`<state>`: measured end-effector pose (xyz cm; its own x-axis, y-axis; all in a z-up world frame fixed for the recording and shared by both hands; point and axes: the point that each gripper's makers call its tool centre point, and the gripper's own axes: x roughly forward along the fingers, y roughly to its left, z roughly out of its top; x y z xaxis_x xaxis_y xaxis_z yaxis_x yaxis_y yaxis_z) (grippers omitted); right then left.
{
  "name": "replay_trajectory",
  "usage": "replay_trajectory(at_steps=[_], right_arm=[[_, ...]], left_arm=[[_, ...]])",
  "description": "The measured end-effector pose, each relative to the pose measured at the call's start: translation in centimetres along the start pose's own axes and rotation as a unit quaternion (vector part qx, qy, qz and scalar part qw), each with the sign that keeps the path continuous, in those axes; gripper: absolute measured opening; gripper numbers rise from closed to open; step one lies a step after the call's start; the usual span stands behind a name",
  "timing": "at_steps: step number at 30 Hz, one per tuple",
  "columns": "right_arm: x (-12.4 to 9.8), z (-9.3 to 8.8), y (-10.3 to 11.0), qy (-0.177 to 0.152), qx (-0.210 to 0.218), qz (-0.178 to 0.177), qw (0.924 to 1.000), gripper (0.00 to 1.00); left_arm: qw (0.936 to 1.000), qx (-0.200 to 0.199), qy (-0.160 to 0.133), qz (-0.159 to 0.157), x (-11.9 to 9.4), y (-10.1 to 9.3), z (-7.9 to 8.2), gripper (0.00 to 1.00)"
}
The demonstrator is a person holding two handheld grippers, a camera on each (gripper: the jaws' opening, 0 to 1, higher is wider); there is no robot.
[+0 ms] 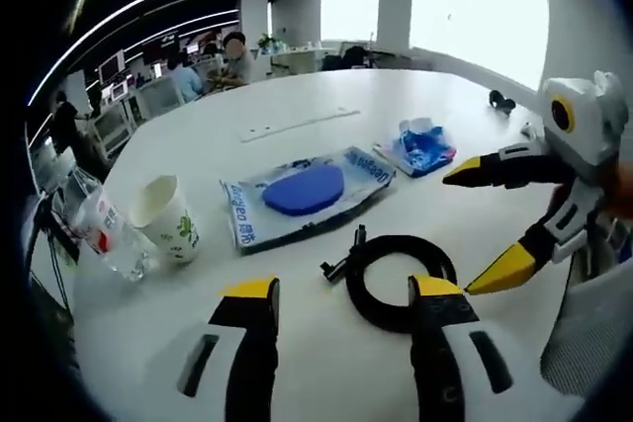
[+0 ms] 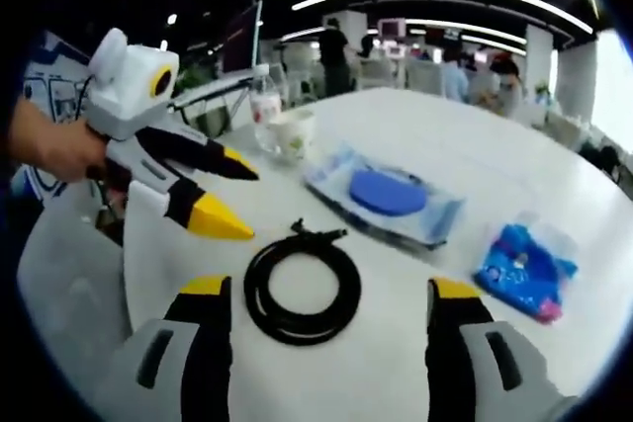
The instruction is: Arrange the tabletop items into an orderly group along one side of the table until the central work area is clear of visible clutter.
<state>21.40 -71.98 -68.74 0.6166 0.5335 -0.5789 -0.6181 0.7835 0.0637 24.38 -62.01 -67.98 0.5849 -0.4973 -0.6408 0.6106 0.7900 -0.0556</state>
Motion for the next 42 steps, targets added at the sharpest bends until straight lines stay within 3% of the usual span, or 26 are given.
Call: replay_trajectory(at_steps=[4, 10, 14, 18, 21, 33, 40, 42], right_arm=[[-0.2, 0.2, 0.2, -0.011, 0.006, 0.001, 0.9999, 0.93], [-0.8, 1.1, 0.0, -0.048, 0.027, -0.004, 0.9985, 0.98], [-1.1, 1.4, 0.0, -0.055, 0.031, -0.005, 0.998, 1.0], [-1.2, 1.2, 0.0, -0.055, 0.031, -0.005, 0.998, 1.0], [-1.3, 1.1, 0.0, -0.052, 0.03, -0.004, 0.9982, 1.0], [-2.9, 1.8, -0.3, -0.075, 0.0, -0.023, 0.9969, 1.0], [-3.9, 3.2, -0.7, -0.128, 0.025, -0.04, 0.9907, 1.0], [-4.2, 3.2, -1.2, -0.129, 0.031, -0.051, 0.9899, 1.0]], left_arm=[[0.9999, -0.005, -0.002, 0.011, -0.5, 0.3, -0.2, 0.62], [0.9996, -0.008, -0.008, 0.027, -1.1, 0.6, -0.6, 0.82], [0.9994, -0.014, -0.009, 0.031, -1.3, 0.7, -0.9, 0.98], [0.9979, -0.008, -0.022, 0.061, -2.3, 1.7, -0.5, 0.98], [0.9978, -0.018, -0.026, 0.058, -2.6, 1.7, -0.3, 0.98], [0.9958, 0.047, -0.026, 0.075, -3.7, 2.1, -0.8, 0.98], [0.9953, 0.052, -0.034, 0.075, -4.9, 1.9, -1.1, 0.98], [0.9948, 0.056, -0.035, 0.078, -5.2, 2.2, -1.4, 0.98]])
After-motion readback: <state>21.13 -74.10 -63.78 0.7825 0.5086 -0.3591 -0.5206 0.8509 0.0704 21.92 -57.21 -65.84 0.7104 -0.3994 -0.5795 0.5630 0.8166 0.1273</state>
